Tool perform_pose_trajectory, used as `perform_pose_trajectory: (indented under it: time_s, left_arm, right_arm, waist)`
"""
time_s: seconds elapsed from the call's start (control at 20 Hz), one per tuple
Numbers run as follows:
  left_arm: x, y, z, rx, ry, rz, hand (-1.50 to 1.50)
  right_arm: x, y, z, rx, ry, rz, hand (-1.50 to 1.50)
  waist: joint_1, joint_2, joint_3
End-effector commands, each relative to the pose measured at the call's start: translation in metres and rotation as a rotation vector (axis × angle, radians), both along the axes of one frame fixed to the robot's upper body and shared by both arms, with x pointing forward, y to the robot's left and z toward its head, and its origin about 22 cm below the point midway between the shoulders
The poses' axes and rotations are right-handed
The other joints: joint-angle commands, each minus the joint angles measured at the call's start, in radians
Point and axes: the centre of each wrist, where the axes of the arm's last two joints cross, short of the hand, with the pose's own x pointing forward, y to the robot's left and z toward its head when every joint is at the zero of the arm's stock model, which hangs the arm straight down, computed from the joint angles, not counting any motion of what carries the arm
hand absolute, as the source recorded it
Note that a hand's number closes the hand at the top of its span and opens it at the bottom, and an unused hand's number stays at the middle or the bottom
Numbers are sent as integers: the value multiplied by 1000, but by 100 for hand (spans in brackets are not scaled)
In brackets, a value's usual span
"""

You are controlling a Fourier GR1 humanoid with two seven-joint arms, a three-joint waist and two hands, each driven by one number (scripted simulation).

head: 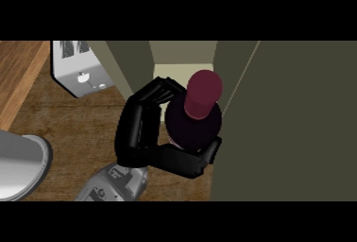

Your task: Pick up the wine, place it into the cabinet and close the cabinet

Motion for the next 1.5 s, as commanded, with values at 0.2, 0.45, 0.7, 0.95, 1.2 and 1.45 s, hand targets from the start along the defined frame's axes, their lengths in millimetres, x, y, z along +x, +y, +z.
perform_pose_trajectory:
  time_s: [0.2,0.45,0.7,0.95,1.2,1.45]
  left_arm:
    - [15,-21,-2,39,-15,54,150]
    - [19,-19,-12,50,-14,71,150]
    - [28,-33,-8,-14,25,108,150]
    - [44,-13,-38,-40,21,124,150]
    - [31,-16,-68,20,47,141,150]
    - [39,-18,-85,124,11,184,150]
  right_arm:
    - [-29,2,21,27,-33,59,-150]
    - [-26,-7,22,14,-41,59,-150]
    - [-15,0,16,36,-52,57,-150]
    - [-18,-6,19,12,-35,53,-150]
    - [-26,-8,7,48,-49,44,-150]
    - [-35,-8,16,30,-42,43,-150]
  waist:
    - [1,0,-1]
    - [3,0,-1]
    - [-4,1,0]
    - [-5,3,-1]
    - [-5,1,0]
    - [-6,-1,0]
